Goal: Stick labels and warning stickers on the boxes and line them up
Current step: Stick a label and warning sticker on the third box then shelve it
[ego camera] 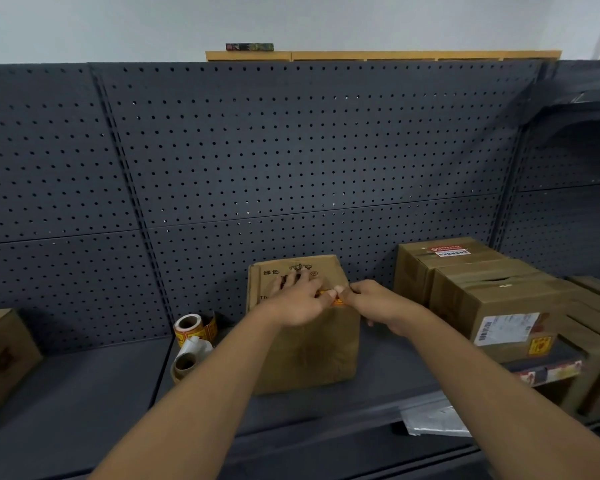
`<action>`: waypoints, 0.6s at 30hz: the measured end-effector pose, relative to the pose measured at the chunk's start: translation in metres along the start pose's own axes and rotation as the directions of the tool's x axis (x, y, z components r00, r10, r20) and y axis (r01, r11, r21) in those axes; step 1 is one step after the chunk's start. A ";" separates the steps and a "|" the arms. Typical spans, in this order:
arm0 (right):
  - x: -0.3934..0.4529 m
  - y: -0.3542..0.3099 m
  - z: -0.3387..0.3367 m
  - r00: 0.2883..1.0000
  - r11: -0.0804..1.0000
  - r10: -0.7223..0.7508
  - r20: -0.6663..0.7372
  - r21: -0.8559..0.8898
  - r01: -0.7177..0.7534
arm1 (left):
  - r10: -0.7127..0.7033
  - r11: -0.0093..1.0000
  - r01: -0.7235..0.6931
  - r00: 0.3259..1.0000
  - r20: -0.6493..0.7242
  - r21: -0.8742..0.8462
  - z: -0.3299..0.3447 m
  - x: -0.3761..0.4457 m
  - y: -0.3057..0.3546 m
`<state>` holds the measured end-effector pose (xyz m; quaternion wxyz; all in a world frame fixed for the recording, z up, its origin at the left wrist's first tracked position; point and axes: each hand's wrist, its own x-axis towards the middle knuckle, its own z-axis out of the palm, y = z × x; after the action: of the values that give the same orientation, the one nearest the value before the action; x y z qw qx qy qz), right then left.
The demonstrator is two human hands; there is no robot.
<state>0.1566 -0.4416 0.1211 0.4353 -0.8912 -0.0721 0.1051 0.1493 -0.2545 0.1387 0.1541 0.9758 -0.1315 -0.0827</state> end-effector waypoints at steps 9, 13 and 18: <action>-0.007 0.010 -0.002 1.000 1.000 -0.006 0.025 -0.006 0.006 | 0.021 0.999 -0.022 0.999 0.031 0.047 0.006 0.005 0.015; -0.008 0.006 -0.001 0.999 0.999 0.019 -0.046 0.026 -0.018 | 0.036 0.999 -0.034 0.994 -0.099 0.031 0.011 0.003 0.010; -0.006 0.001 -0.001 0.984 0.998 0.029 -0.177 0.057 -0.019 | 0.045 0.998 -0.018 0.880 -0.472 0.060 0.026 0.000 0.014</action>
<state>0.1510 -0.4444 0.1213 0.4630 -0.8856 -0.0192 0.0321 0.1414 -0.2746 0.1188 0.1566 0.9679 -0.1079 0.1640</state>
